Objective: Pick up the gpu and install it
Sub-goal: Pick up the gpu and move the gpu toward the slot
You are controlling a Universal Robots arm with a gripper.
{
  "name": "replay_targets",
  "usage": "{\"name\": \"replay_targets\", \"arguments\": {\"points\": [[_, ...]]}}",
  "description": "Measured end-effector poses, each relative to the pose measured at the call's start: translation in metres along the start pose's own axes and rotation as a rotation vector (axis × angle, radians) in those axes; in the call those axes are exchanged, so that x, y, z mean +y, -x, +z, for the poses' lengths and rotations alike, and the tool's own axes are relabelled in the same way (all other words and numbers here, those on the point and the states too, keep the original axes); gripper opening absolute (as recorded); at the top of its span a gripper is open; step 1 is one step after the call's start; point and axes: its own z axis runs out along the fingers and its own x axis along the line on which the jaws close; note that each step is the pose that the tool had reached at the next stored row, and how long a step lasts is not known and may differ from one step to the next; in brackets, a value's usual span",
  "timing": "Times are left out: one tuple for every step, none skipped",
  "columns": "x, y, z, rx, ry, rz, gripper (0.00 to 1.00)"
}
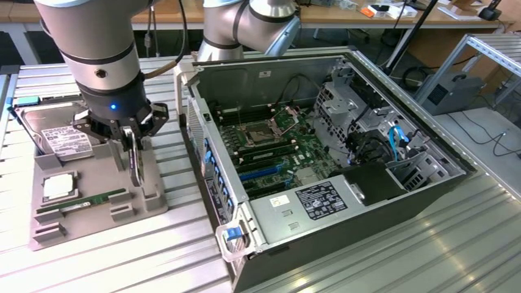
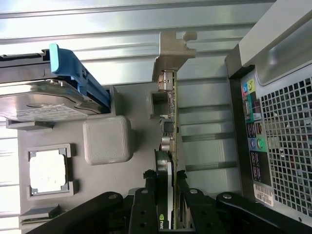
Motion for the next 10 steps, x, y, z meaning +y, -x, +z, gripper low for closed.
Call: {"name": "replay_targets", "arguments": {"points": [[0.0002,0.0,-0.0009,0.0003,0.0036,0.0,0.27],[0.0004,0.0,-0.002,0.0007,0.0066,0.0,0.27],[0.0005,0.0,-0.0027,0.0007,0.0078,0.0,0.27],[0.0006,0.0,-0.0033,0.0006,0.0083,0.0,0.27],[0.0008,0.0,-0.0044,0.0007,0.0084,0.0,0.27],[0.0009,0.0001,-0.0051,0.0006,0.0085,0.0,0.27],[0.001,0.0002,-0.0056,0.0002,0.0033,0.0,0.27],[0.0011,0.0001,-0.006,-0.0005,-0.0072,0.0,0.27],[0.0011,0.0001,-0.0063,-0.0012,-0.0165,0.0,0.27],[0.0012,0.0001,-0.0066,-0.0018,-0.0242,-0.001,0.27]]}}
